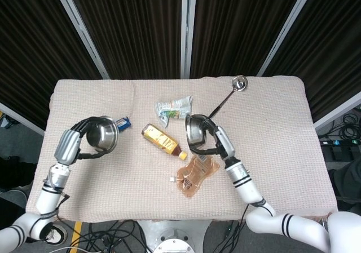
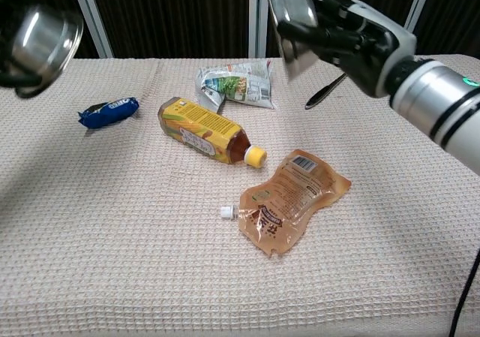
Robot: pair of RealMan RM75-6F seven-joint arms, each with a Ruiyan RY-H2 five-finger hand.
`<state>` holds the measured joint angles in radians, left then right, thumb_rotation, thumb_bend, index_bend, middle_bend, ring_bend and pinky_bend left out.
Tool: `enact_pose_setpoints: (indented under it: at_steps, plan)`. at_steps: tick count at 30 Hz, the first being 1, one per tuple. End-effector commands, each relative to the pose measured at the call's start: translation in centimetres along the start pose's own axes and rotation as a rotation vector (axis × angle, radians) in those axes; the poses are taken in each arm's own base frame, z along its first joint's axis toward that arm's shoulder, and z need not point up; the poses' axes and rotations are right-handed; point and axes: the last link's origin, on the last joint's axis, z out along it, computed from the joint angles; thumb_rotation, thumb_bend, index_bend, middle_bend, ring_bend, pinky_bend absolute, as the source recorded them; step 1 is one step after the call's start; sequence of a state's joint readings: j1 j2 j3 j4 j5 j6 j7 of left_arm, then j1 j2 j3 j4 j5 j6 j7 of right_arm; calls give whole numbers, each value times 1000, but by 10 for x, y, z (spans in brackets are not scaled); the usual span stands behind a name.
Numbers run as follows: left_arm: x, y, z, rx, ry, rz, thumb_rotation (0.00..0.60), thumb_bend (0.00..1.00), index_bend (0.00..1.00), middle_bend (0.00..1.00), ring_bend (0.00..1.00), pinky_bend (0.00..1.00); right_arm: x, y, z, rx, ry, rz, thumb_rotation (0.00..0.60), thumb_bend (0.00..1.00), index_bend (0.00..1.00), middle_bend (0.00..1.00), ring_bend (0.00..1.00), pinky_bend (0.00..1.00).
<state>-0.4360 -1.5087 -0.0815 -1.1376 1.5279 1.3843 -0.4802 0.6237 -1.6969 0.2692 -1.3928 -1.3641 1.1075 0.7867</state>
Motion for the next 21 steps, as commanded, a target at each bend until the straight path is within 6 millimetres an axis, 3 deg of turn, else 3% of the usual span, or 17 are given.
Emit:
enact_pose_setpoints:
  at_steps: [1,9,10,12,14,16,18,21]
  plan:
    - [-2,-28,-19,76,-130,169,600,43,513,500,454,623,72,31,-117,-427,214,-883,600,172,558,429,377,505]
    - [-21,-34,-9,88,-241,333,600,43,506,493,448,614,73,52,-127,-613,235,-950,600,168,529,402,367,489]
    - [-22,-35,-8,89,-248,342,600,43,485,479,435,604,73,53,-127,-623,224,-946,600,155,488,384,351,466]
    - [-23,-36,-9,90,-274,364,600,26,405,421,377,560,74,56,-126,-646,198,-947,600,93,302,282,239,337]
    - [-23,-37,-11,97,-315,392,600,3,237,292,241,443,76,57,-124,-660,195,-946,600,31,103,123,75,151]
    - [-22,-35,-12,97,-312,376,600,0,63,103,69,272,79,57,-123,-660,214,-948,600,4,11,22,3,32]
    - [-19,-32,-13,94,-270,353,600,0,9,6,2,150,80,55,-121,-629,246,-936,600,0,0,0,0,0]
    - [-15,-32,-17,93,-226,331,600,0,0,0,0,65,83,54,-122,-564,307,-906,600,0,0,0,0,0]
